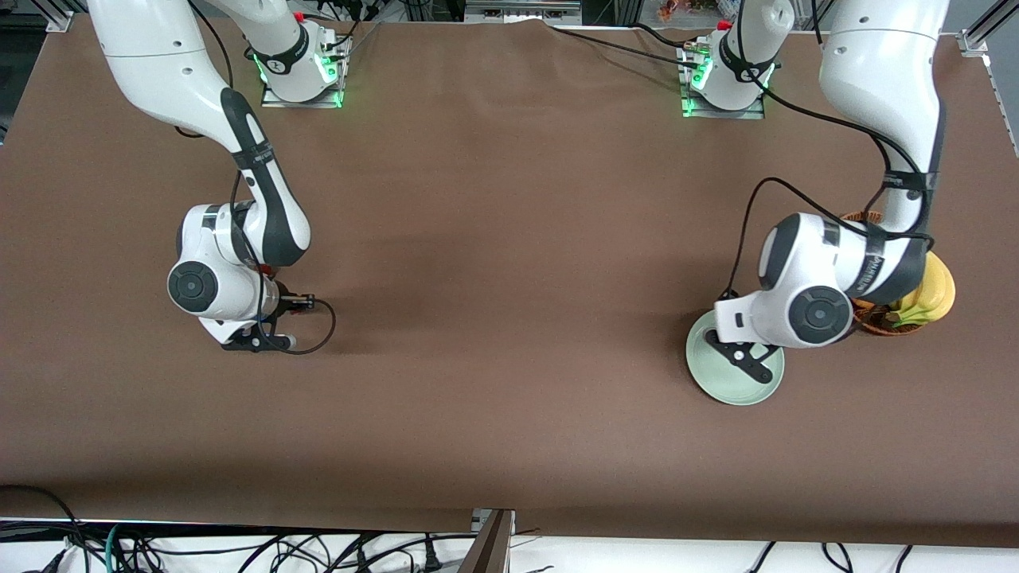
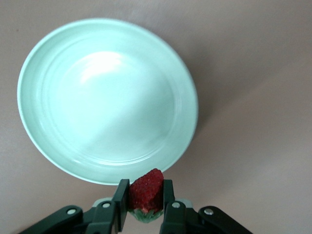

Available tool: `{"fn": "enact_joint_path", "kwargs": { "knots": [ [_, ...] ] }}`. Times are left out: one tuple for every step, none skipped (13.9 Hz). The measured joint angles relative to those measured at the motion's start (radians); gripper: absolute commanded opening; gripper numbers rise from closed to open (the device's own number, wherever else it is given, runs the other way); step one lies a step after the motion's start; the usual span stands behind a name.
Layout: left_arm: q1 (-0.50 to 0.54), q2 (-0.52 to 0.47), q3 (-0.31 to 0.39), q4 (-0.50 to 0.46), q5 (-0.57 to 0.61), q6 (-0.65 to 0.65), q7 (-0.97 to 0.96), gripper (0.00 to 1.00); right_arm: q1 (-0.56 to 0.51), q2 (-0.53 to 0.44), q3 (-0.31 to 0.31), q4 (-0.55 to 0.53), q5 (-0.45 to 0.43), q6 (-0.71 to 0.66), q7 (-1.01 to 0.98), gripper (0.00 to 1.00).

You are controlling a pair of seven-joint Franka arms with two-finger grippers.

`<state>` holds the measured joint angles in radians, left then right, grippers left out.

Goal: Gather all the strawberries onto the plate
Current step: 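Drop the strawberry onto the plate while the right gripper grasps another, then carry the second strawberry mid-table with the right gripper and release it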

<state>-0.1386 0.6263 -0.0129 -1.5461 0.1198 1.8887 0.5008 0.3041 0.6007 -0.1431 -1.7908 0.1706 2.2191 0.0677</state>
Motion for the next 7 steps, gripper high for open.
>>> {"fn": "enact_joint_path", "kwargs": {
  "knots": [
    [0.007, 0.010, -0.001, -0.001, 0.000, 0.008, 0.024, 0.34, 0.004, -0.004, 0.028, 0.024, 0.041, -0.003, 0.037, 0.06],
    [0.009, 0.019, -0.001, -0.001, 0.000, 0.016, 0.040, 0.97, 0.013, -0.007, 0.060, 0.047, 0.074, -0.004, 0.102, 0.06],
    [0.009, 0.027, -0.003, -0.001, 0.000, 0.024, 0.046, 1.00, 0.030, -0.007, 0.093, 0.070, 0.091, -0.003, 0.191, 0.06],
    [0.009, 0.032, -0.004, -0.001, 0.000, 0.030, 0.051, 1.00, 0.065, -0.002, 0.118, 0.097, 0.096, 0.001, 0.300, 0.06],
    [0.009, 0.033, -0.006, -0.001, 0.000, 0.032, 0.054, 1.00, 0.116, 0.011, 0.130, 0.130, 0.097, 0.004, 0.413, 0.06],
    [0.009, 0.033, -0.007, -0.001, 0.000, 0.032, 0.056, 1.00, 0.176, 0.034, 0.134, 0.167, 0.098, 0.014, 0.525, 0.06],
    [0.009, 0.033, -0.008, 0.000, 0.000, 0.032, 0.056, 1.00, 0.242, 0.066, 0.136, 0.211, 0.099, 0.044, 0.641, 0.06]
  ]
}}
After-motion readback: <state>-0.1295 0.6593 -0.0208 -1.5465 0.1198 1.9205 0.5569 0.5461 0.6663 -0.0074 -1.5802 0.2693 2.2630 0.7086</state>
